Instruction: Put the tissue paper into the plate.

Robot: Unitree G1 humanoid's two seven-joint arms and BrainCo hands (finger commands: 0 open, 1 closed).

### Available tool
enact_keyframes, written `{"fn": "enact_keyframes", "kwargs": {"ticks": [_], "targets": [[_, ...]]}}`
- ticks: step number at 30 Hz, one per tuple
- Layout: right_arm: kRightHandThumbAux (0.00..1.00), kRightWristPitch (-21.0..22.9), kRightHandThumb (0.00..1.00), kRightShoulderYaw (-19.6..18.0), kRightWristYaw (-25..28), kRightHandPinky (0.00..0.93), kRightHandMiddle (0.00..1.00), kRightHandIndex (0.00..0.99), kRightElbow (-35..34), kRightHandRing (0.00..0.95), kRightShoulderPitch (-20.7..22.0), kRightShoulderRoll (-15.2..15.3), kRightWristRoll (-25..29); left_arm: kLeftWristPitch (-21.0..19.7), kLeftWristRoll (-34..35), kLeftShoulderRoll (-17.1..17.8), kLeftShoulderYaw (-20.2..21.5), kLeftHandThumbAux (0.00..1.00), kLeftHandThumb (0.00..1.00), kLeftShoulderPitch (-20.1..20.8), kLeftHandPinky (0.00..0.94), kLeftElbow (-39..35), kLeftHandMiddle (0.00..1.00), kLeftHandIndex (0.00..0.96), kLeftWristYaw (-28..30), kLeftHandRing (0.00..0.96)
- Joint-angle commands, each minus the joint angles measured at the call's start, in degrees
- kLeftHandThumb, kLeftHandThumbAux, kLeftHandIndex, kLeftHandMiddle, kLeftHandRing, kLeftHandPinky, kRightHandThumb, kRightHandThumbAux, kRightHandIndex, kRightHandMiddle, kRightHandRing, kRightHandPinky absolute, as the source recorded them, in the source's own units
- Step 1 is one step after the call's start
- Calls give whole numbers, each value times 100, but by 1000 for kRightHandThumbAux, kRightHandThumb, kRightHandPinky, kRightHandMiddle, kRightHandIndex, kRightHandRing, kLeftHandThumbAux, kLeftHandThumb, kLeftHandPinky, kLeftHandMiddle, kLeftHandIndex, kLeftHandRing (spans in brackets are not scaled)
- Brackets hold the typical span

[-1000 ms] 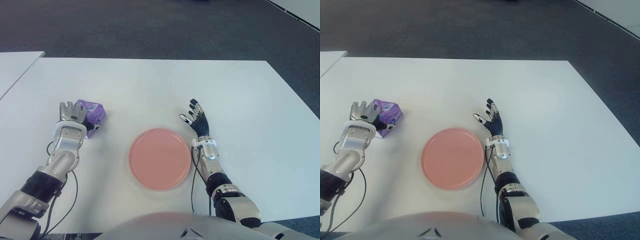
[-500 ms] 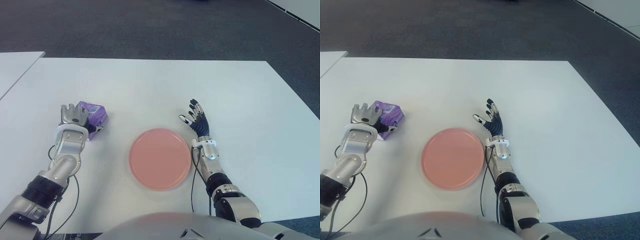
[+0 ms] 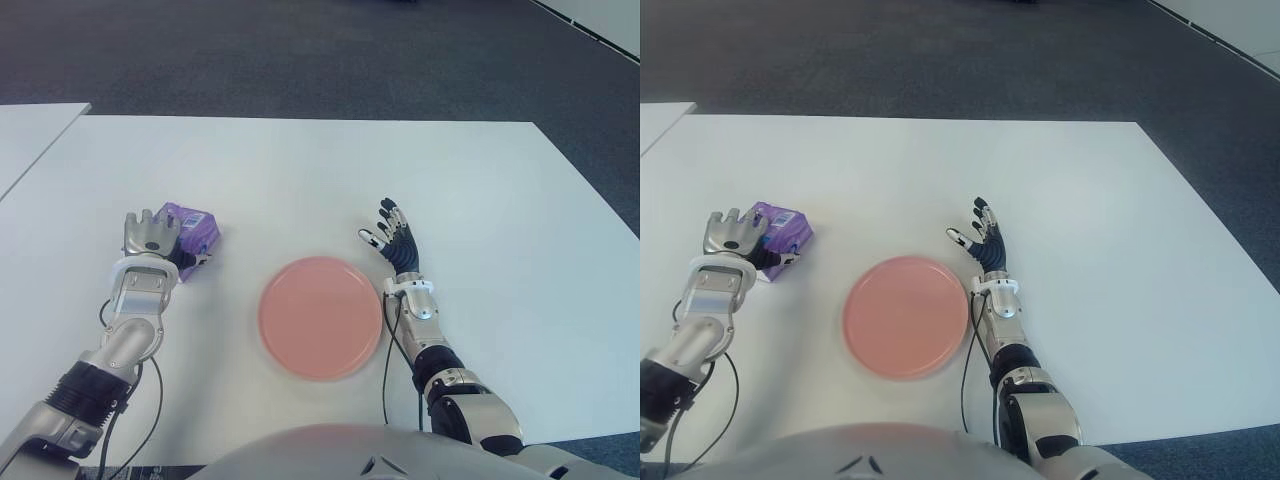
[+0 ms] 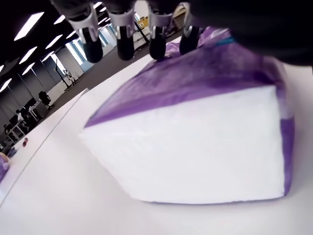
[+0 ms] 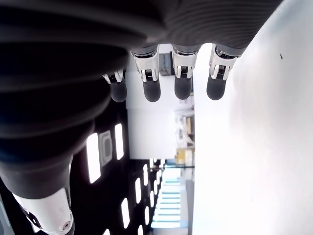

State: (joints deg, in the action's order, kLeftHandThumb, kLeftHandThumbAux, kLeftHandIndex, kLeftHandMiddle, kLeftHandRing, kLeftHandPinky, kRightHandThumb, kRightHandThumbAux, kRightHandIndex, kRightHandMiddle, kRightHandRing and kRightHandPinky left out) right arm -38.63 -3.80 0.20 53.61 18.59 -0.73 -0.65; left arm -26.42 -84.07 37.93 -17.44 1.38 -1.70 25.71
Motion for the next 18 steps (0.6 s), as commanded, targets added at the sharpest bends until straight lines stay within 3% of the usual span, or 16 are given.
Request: {"fn": "enact_keyframes", "kwargs": {"ticks": [1,9,13,18], "targets": [[721,347,0,-58,48,0,0,0,458,0,-712,7,58,-101,243,-355,-36,155,65,-279,0,248,0,0,-306,0],[712,252,0,-84,144,0,0,0,414,0,-765,40,120,-543,646,-1255,-80,246,84,-657,0,1390,0,0,-2182,0],[713,201,0,-99,228,0,0,0,394,0,-791,74,147,-423,1012,-1718,-106,288,99,-524,0,2558,0,0,-3532,0],[709,201,0,-115,301,0,0,0,361,0,-815,103,174,-451,1199,-1931,-123,325,107,-327,0,3056,0,0,-4202,0]]}}
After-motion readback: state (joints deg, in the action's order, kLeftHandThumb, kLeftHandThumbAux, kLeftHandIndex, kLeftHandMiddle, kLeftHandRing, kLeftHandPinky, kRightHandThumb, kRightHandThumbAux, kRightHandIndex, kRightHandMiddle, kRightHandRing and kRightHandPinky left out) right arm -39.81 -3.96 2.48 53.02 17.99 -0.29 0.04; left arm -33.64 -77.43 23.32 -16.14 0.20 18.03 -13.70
